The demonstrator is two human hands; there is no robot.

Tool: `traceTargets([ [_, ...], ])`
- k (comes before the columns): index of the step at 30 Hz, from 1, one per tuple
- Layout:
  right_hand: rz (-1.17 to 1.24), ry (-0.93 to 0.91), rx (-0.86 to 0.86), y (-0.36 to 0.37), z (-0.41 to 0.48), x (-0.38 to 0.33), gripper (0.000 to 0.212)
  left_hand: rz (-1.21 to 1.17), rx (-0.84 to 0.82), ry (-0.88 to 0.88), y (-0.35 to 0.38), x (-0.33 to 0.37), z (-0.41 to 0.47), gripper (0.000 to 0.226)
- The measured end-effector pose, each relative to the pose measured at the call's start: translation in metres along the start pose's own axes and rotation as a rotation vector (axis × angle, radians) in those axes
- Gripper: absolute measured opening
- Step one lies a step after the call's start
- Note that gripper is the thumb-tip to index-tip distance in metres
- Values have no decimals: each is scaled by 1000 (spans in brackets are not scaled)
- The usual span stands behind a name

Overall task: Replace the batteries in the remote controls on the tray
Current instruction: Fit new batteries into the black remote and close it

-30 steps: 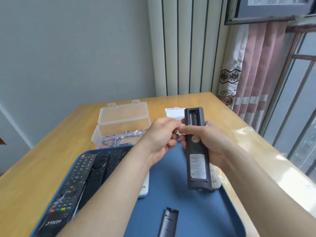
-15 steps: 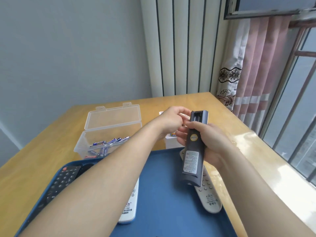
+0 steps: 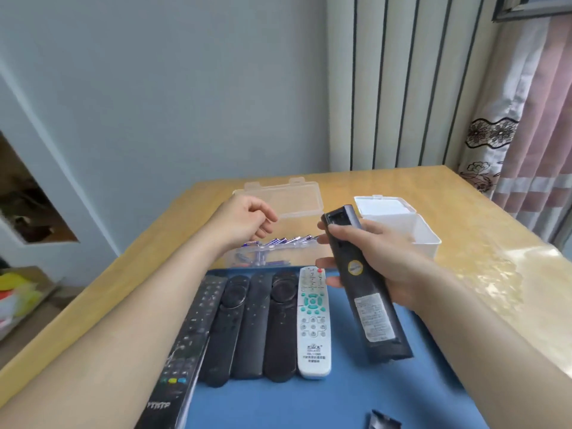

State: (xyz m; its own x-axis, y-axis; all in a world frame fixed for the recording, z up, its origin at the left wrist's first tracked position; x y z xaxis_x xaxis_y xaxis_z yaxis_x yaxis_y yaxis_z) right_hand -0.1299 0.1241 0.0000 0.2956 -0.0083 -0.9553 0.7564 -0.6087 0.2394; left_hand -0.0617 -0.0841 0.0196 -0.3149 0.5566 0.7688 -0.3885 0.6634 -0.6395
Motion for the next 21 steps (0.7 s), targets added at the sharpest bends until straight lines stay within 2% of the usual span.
traceTargets([
  [3, -91, 17, -5, 10, 12, 5, 28, 140, -42, -23, -1, -19, -2, 29],
  [6, -195, 5, -3, 15, 17, 9, 23, 336, -92, -2, 1, -25, 1, 29],
  [10, -351, -88, 42, 15, 21, 14, 20, 385, -147, -13, 4, -21, 13, 30],
  [14, -517, -197, 104, 14, 24, 15, 25, 466, -123, -29, 12, -18, 32, 15],
  [19, -501, -206, 100, 8, 27, 16, 26, 856, -226, -15, 27, -1, 46, 13],
  [21, -409, -185, 90, 7, 28, 16, 24, 935, -251, 5, 29, 4, 48, 15],
])
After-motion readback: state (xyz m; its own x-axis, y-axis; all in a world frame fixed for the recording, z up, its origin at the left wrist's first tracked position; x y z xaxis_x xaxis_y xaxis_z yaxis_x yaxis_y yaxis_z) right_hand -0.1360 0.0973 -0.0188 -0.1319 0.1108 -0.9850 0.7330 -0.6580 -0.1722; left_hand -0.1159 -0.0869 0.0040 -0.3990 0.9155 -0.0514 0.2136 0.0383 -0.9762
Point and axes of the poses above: each hand's wrist, its own z-axis towards the middle knuckle, its own y-axis out of the palm, x = y × z, the point moved 2 cm from there along z, towards the middle knuckle, and after that the axes turned 6 degrees about -x, right-handed, at the moved point
